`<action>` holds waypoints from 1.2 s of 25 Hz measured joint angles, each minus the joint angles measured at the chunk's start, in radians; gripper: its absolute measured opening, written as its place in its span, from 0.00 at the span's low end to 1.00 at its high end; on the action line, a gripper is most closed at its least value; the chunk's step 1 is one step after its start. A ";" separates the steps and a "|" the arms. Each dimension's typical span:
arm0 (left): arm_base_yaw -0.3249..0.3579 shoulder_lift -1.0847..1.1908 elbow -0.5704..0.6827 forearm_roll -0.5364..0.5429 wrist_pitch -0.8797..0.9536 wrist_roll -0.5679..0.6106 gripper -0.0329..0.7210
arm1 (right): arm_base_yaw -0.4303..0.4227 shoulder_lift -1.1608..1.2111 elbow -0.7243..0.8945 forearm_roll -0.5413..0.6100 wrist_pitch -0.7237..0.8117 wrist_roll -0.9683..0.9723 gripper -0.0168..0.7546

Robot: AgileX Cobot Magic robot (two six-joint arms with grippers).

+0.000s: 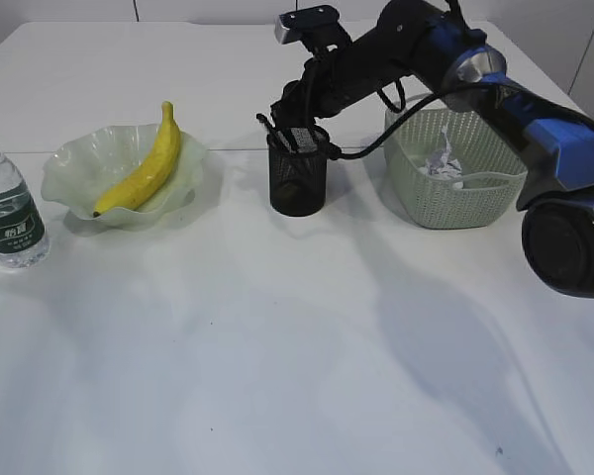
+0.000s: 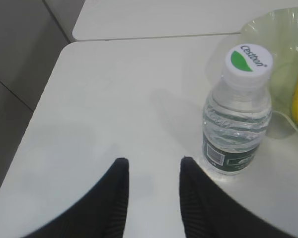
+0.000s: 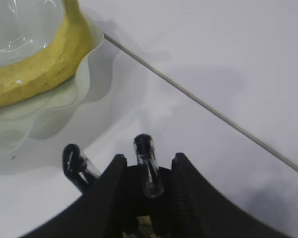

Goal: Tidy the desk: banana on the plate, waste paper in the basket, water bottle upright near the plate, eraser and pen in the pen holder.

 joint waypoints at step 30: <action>0.000 0.000 0.000 0.170 -0.033 0.000 0.36 | -0.038 -0.366 -0.002 -0.067 0.072 0.021 0.33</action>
